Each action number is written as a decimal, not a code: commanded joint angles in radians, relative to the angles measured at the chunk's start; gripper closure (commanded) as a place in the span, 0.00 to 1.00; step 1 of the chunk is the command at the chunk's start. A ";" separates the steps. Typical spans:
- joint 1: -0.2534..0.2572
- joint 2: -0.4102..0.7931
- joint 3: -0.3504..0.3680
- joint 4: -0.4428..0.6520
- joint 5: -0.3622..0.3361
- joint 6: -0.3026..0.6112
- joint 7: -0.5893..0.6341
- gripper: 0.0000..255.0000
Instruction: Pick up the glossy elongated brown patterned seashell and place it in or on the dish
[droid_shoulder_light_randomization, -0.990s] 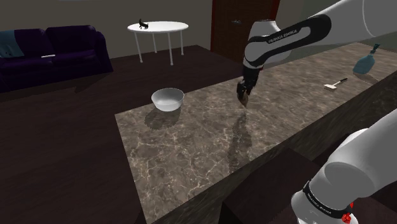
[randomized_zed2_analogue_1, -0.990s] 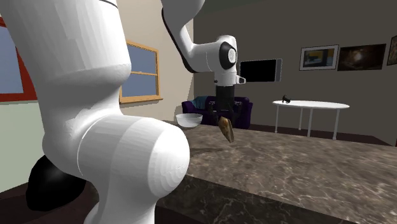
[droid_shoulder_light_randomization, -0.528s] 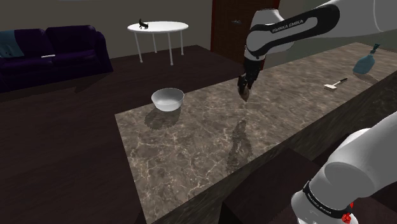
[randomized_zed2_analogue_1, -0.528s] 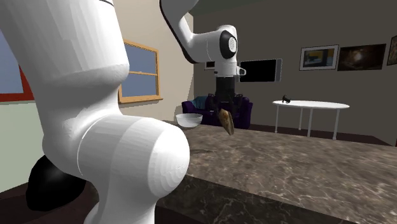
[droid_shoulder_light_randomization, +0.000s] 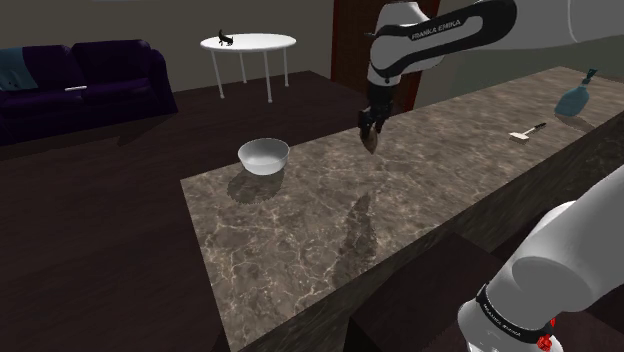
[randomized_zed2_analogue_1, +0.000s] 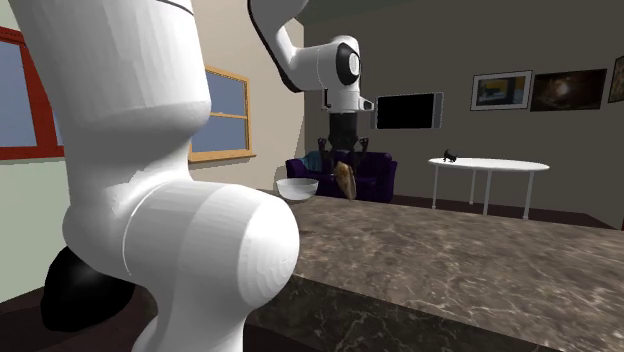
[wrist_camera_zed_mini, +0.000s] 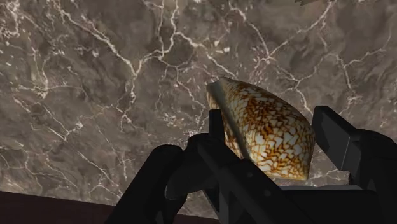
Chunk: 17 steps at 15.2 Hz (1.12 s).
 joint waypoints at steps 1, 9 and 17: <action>0.018 0.053 0.024 0.051 0.007 0.003 0.040 1.00; 0.085 0.268 0.098 0.304 0.006 -0.036 0.180 1.00; 0.160 0.531 0.143 0.663 -0.019 -0.134 0.303 1.00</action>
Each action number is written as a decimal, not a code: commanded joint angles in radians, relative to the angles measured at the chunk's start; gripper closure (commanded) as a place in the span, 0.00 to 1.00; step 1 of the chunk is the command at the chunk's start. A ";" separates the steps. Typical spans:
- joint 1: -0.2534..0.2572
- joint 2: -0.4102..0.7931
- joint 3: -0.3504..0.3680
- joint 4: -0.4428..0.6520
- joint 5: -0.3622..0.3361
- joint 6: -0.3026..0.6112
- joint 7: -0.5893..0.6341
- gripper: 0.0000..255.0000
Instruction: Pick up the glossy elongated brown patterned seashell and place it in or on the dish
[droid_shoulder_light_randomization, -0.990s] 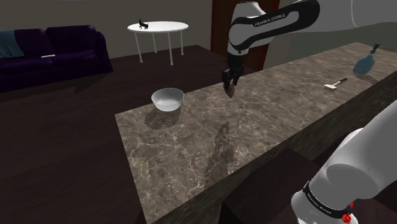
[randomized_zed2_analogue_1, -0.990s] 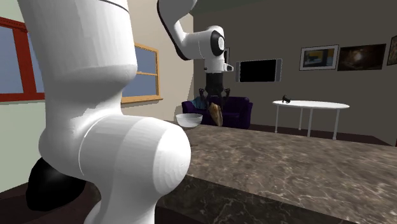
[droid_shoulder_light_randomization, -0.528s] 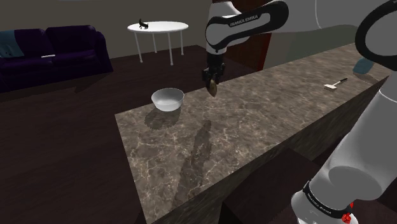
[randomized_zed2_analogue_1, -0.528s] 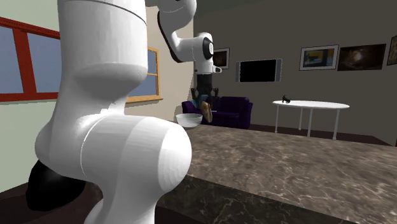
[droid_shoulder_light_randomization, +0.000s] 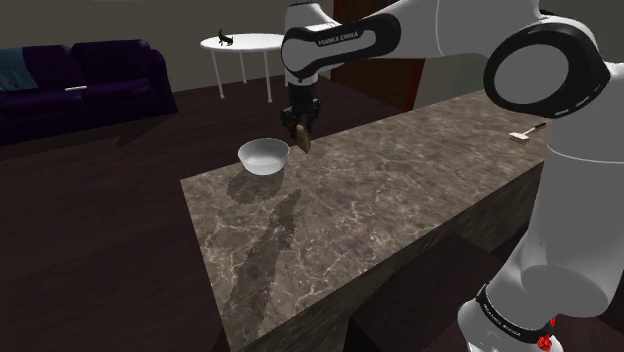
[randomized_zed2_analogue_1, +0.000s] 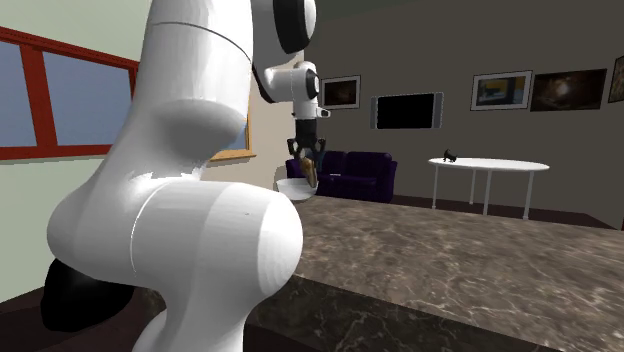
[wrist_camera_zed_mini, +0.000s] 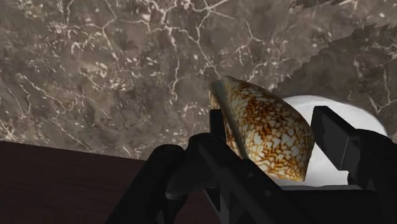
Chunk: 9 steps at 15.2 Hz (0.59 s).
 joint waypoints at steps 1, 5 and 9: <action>0.022 0.083 0.009 0.122 -0.009 -0.039 0.031 1.00; 0.068 0.263 0.018 0.400 -0.026 -0.138 0.079 1.00; 0.114 0.492 0.018 0.783 -0.039 -0.293 0.107 1.00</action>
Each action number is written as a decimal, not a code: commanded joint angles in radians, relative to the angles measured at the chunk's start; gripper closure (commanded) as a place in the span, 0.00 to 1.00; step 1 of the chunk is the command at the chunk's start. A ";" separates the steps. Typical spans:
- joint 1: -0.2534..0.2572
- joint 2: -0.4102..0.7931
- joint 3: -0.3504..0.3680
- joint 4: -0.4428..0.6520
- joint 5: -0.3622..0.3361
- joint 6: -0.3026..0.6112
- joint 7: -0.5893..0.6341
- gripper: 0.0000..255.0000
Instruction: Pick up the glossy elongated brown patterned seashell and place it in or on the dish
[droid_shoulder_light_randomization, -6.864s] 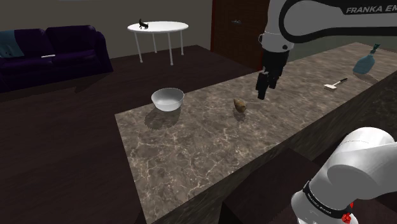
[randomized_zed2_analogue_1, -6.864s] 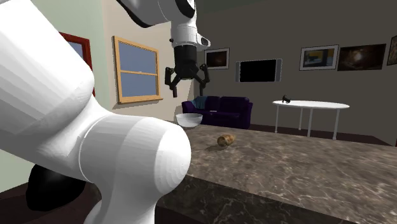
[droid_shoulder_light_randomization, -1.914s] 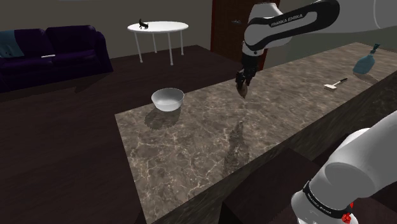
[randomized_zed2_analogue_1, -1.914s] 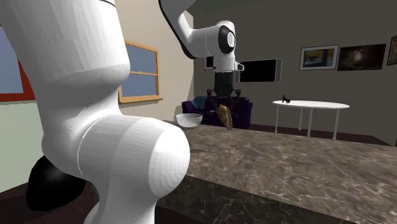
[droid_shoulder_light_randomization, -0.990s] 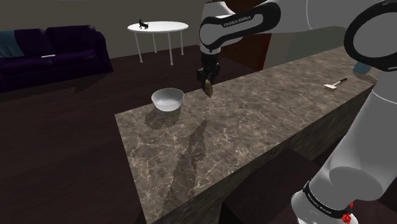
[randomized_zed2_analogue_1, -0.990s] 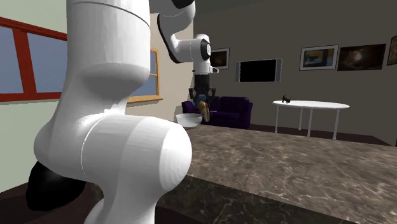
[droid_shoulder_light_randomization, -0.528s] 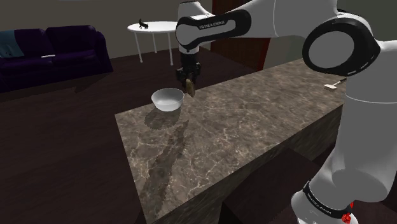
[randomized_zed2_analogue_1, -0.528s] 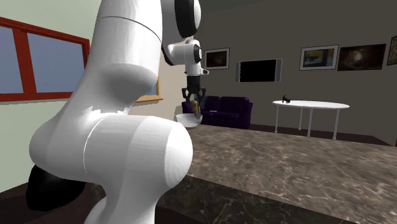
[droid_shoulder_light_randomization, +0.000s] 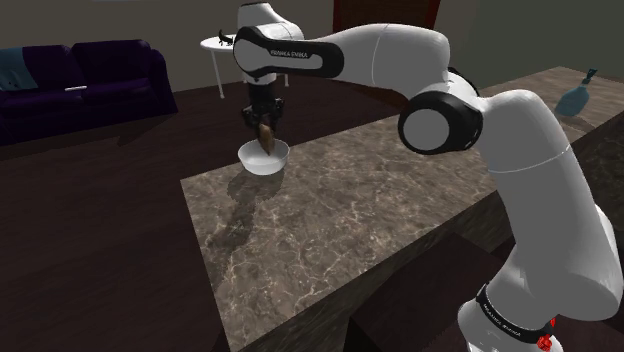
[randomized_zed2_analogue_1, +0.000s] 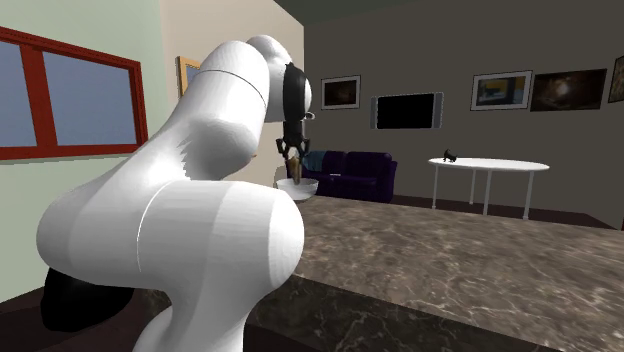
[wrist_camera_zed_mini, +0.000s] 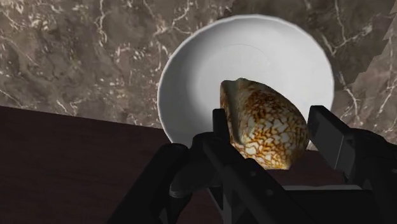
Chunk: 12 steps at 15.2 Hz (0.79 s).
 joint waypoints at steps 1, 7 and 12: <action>0.008 0.048 -0.001 0.069 -0.002 -0.021 0.005 1.00; 0.003 0.008 0.000 -0.080 -0.002 0.089 0.009 1.00; 0.000 -0.002 0.000 -0.166 -0.002 0.164 0.012 1.00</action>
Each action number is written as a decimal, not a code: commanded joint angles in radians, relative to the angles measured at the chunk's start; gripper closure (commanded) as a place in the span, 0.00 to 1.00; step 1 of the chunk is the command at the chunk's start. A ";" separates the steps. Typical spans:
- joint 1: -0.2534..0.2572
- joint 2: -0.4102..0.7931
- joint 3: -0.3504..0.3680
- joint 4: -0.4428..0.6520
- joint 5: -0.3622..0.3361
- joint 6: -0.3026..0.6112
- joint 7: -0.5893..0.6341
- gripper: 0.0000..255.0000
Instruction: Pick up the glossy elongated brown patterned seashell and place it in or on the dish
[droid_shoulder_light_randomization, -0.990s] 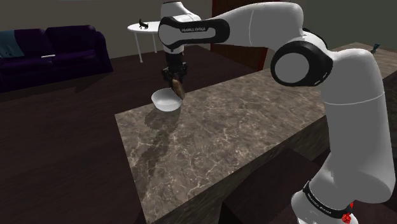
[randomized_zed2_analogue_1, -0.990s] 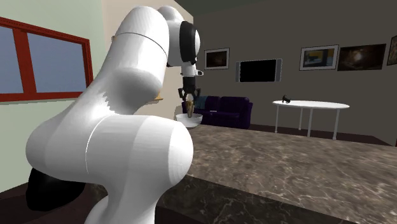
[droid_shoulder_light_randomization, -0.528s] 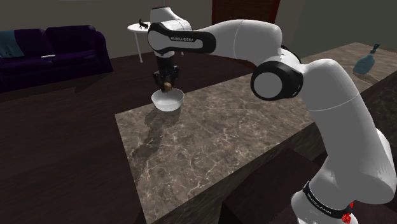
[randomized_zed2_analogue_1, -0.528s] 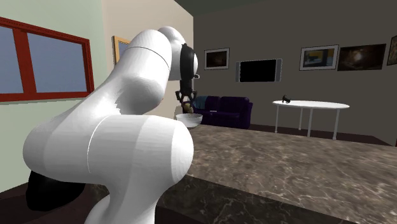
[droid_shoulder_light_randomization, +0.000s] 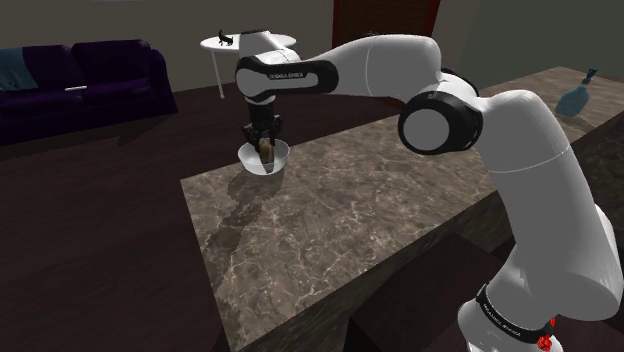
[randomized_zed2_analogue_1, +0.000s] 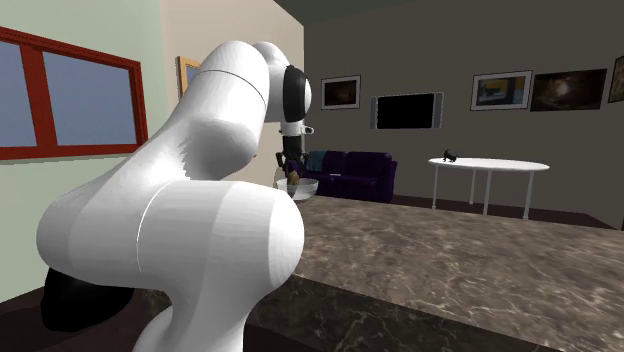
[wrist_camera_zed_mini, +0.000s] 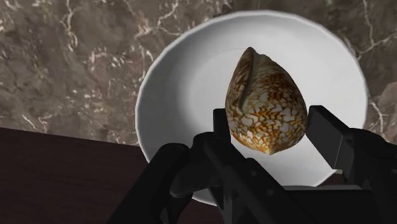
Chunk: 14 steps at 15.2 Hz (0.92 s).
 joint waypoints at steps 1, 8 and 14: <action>-0.001 -0.002 0.000 -0.035 0.000 0.030 0.002 1.00; -0.001 -0.002 0.000 -0.034 -0.001 0.030 0.002 1.00; -0.001 -0.002 0.000 -0.035 -0.001 0.030 0.002 0.00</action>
